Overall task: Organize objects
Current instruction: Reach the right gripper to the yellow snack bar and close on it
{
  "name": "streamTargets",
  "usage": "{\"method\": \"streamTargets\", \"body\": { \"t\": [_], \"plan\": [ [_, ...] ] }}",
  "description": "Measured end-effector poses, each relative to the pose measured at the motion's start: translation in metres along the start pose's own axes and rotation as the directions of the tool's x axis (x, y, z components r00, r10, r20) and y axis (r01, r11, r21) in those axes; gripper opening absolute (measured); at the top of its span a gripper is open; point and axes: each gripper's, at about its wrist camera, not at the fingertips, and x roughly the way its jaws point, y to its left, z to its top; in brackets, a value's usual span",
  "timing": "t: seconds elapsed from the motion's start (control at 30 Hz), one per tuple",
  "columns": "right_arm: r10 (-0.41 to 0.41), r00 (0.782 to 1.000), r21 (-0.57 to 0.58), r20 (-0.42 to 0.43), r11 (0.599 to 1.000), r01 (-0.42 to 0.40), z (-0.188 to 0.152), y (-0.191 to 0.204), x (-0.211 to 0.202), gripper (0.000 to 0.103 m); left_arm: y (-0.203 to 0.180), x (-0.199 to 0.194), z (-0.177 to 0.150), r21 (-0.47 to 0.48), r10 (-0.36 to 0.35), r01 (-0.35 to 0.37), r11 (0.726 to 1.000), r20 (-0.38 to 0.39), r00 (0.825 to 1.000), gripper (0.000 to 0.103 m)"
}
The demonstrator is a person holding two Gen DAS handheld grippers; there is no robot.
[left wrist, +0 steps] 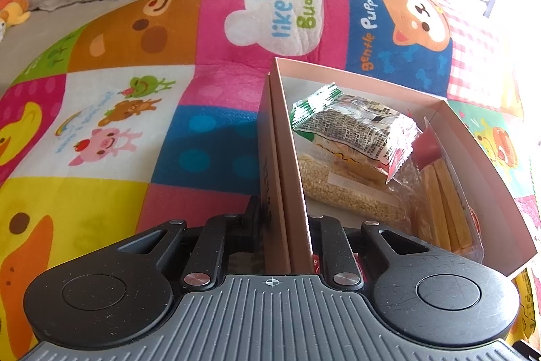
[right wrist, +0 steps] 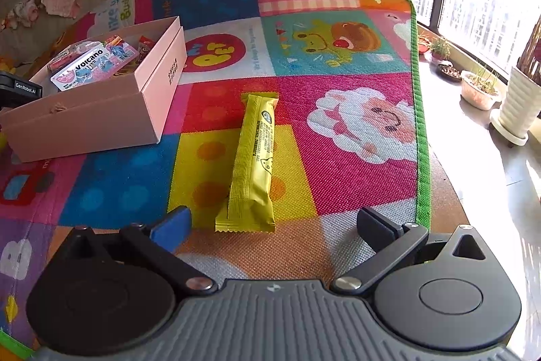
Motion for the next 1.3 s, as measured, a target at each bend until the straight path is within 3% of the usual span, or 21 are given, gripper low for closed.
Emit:
{"method": "streamTargets", "body": {
  "t": [0.2,0.37,0.53,0.83,0.93,1.07,1.27,1.3],
  "plan": [
    [0.024,1.0,-0.021,0.009,1.0,-0.023,0.003,-0.001,0.0,0.101,0.0,0.0,0.0,0.003,0.0,0.0,1.0,-0.001,1.0,0.018],
    [0.021,0.999,-0.096,0.046,0.995,-0.017,0.017,0.003,0.003,0.082,0.0,0.0,0.0,0.004,-0.002,0.002,1.0,0.0,1.0,0.018],
    [0.055,0.998,-0.066,0.021,0.996,-0.054,0.042,0.0,0.021,0.07,0.0,0.0,0.0,0.006,-0.007,0.007,1.0,0.002,1.0,0.019],
    [0.085,0.996,-0.146,-0.041,0.985,-0.09,0.059,0.014,0.034,0.034,0.001,0.0,0.0,0.009,-0.012,0.012,1.0,0.0,1.0,0.019],
    [0.095,0.993,-0.161,-0.074,0.981,-0.106,0.053,0.016,0.027,0.025,0.002,0.0,0.0,0.011,-0.018,0.018,1.0,0.0,1.0,0.019],
    [0.113,0.989,-0.173,-0.097,0.976,-0.129,0.044,0.018,0.001,0.024,0.004,0.0,0.0,0.0,-0.031,0.031,1.0,-0.001,1.0,0.019],
    [0.181,0.982,-0.174,-0.044,0.967,-0.186,0.059,0.026,-0.053,0.023,0.006,0.0,0.0,-0.017,-0.037,0.037,0.999,-0.003,0.999,0.019],
    [0.198,0.98,-0.171,-0.021,0.965,-0.198,0.065,0.028,-0.062,0.019,0.006,0.0,0.0,-0.02,-0.036,0.036,0.999,-0.003,0.999,0.018]
  ]
}}
